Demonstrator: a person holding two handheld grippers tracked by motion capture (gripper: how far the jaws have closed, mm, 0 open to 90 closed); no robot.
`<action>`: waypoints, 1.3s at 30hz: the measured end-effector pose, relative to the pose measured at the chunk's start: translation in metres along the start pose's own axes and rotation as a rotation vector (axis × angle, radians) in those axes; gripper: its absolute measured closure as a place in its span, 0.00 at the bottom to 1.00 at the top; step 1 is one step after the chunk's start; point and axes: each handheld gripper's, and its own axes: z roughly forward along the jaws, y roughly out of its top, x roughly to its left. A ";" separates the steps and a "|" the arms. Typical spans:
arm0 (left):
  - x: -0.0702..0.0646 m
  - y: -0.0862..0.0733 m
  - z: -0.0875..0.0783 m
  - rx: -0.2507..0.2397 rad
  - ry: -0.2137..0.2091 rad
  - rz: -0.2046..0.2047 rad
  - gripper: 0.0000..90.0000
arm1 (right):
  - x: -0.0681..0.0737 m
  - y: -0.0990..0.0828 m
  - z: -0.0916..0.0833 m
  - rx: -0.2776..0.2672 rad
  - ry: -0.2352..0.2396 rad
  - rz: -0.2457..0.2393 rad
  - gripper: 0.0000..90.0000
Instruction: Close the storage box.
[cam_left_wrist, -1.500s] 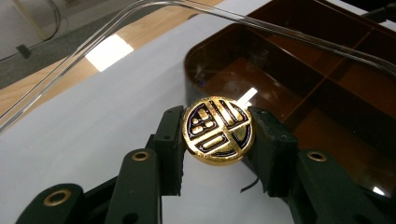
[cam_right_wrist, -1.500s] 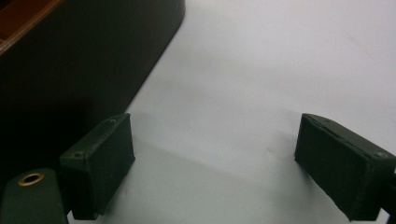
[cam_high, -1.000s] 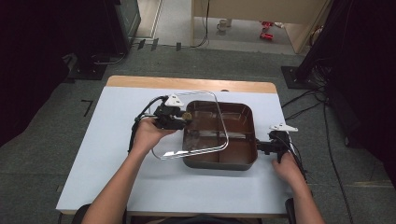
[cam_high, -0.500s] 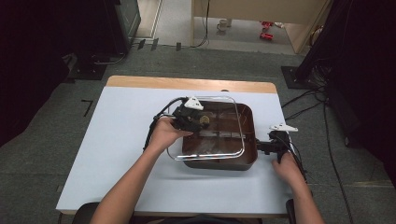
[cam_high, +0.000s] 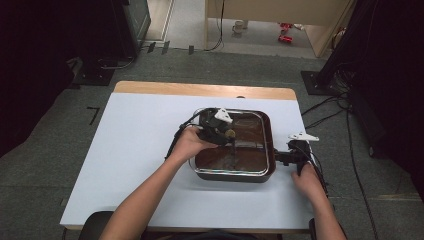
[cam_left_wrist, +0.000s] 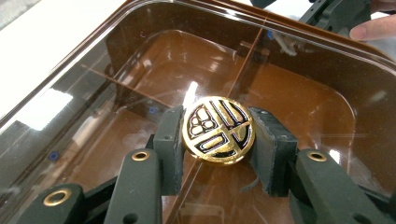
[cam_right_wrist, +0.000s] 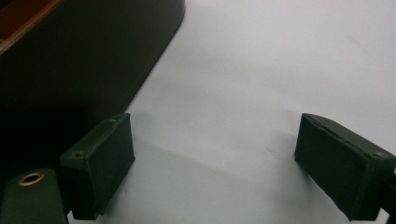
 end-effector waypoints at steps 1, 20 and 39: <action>0.000 0.001 0.003 -0.002 0.000 -0.002 0.66 | 0.000 0.000 0.000 0.000 0.000 0.000 0.13; 0.000 0.008 0.017 -0.018 0.003 0.009 0.66 | 0.000 0.000 0.000 -0.001 0.000 0.000 0.13; 0.003 0.004 0.018 -0.009 -0.043 -0.044 0.55 | 0.000 0.000 0.000 -0.001 0.000 -0.001 0.13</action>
